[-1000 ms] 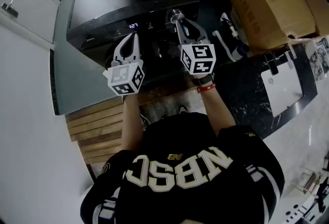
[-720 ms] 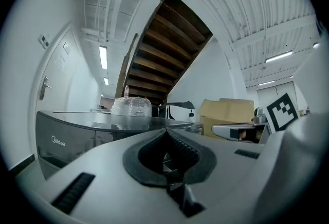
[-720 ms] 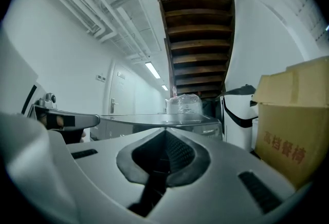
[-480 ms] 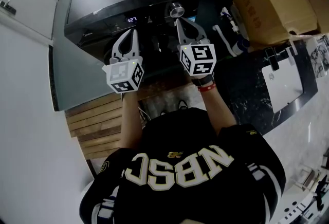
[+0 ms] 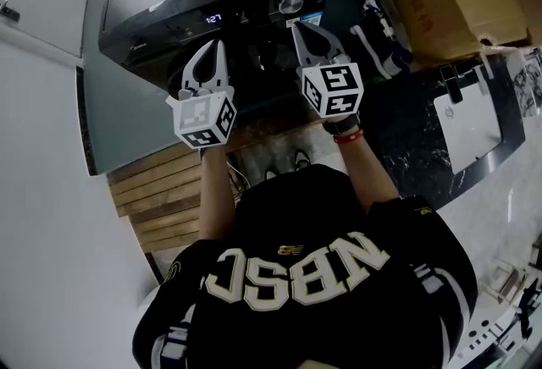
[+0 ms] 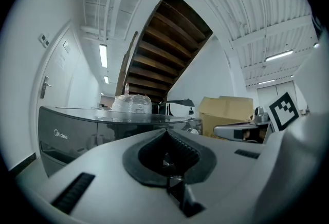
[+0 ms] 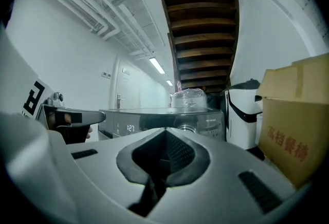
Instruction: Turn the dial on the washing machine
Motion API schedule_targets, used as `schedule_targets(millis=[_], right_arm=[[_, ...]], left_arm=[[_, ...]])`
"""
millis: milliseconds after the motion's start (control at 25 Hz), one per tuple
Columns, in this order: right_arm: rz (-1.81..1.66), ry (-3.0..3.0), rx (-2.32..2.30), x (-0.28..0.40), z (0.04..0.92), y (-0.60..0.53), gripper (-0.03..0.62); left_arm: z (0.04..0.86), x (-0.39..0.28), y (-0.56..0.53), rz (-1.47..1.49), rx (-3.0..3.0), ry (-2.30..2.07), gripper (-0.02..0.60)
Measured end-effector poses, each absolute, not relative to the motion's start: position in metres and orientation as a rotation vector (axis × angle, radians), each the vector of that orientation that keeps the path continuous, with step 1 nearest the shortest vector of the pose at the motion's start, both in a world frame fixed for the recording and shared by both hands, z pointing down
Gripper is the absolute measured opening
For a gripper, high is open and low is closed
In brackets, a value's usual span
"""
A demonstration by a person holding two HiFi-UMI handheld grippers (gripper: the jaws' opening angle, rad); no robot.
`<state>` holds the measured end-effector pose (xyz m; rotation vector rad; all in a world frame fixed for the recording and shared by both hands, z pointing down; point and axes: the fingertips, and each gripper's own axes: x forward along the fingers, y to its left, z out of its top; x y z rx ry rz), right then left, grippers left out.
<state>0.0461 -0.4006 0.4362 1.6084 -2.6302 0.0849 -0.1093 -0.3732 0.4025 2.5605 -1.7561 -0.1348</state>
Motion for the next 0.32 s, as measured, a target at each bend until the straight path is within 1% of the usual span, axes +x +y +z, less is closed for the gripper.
schedule_targets(millis=[160,320], right_arm=[[0.076,-2.610,1.565,0.048,0.443,-0.401,0.008],[0.031,-2.644,1.444,0.033,0.443,-0.416,0.008]], left_arm=[[0.405,-0.113,-0.374,-0.131,2.562,-1.765,0.014],[0.396,-0.130,-0.386,-0.131,2.576,-1.820,0.014]])
